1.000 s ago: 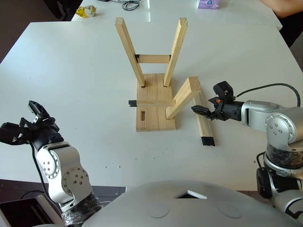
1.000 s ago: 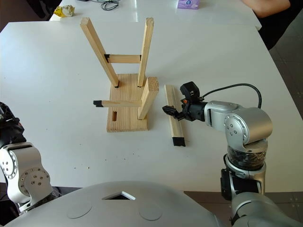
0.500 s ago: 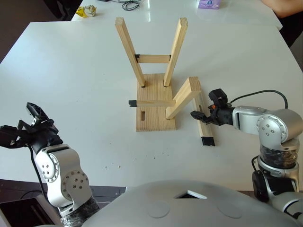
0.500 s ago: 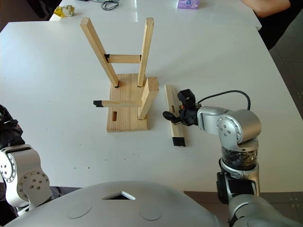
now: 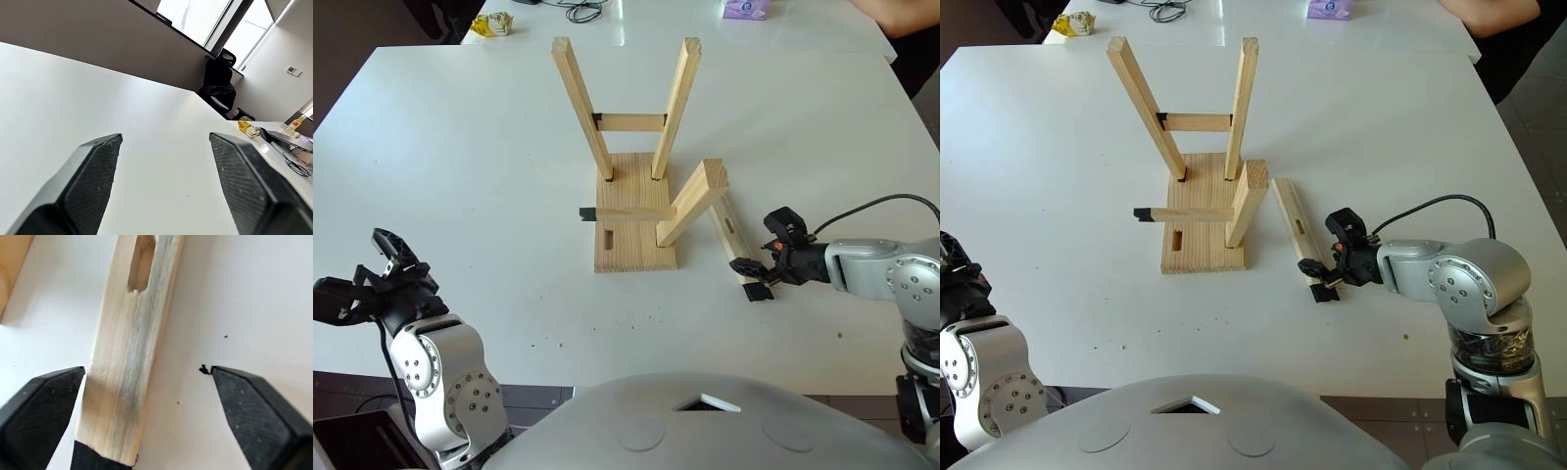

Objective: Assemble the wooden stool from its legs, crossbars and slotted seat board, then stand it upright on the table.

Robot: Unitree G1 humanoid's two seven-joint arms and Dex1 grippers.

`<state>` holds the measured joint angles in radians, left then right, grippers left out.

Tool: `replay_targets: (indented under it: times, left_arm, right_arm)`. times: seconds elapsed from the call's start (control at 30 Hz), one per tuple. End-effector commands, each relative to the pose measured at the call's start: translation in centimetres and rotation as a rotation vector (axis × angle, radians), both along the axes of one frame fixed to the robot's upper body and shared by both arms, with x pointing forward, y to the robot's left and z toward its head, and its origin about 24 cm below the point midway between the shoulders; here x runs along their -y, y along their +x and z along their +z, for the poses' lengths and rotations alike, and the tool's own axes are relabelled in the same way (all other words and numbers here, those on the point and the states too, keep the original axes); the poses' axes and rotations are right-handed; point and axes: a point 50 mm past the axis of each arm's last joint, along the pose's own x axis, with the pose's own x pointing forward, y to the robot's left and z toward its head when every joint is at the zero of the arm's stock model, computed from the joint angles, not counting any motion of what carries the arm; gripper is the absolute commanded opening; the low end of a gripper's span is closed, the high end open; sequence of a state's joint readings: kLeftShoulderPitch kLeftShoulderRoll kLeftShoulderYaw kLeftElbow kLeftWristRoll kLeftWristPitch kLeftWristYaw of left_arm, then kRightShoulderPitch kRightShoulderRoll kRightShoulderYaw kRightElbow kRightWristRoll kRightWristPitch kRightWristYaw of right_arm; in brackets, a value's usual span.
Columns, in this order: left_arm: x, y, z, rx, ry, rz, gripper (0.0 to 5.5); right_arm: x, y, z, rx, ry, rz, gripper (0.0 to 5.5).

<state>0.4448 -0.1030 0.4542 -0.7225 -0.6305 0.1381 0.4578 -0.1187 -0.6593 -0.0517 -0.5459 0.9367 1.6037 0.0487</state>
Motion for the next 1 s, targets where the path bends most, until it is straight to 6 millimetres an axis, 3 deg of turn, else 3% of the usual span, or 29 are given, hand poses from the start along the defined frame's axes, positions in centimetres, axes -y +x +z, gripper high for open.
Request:
replay_targets:
  times: [0.03, 0.4, 0.57, 0.7, 0.83, 1.0]
  left_arm:
    - [0.2, 0.7, -0.3, 0.007, -0.033, -0.007, 3.3]
    - [0.1, 1.7, 0.1, 0.02, -0.025, -0.037, 3.3]
    - [0.1, 1.9, 0.2, 0.023, -0.027, -0.038, 3.3]
    - [0.4, 2.5, 0.4, 0.031, -0.013, -0.059, 3.3]
    - [0.2, 2.6, 0.5, 0.04, -0.007, -0.056, 3.3]
    - [0.0, 2.4, 0.6, 0.048, -0.005, -0.039, 3.3]
  right_arm:
    - [-0.2, -0.7, -0.5, -0.021, 0.02, -0.018, 4.54]
    - [0.4, -2.1, -0.6, -0.043, 0.014, -0.04, 2.74]
    - [-0.2, -1.4, -0.1, 0.005, 0.03, -0.03, 2.08]
    - [-0.8, 0.0, 0.2, 0.077, 0.038, -0.08, 2.07]
    - [-0.1, 0.5, 0.6, 0.124, 0.019, -0.145, 2.07]
    - [0.3, 2.5, 2.6, 0.294, 0.061, -0.243, 2.07]
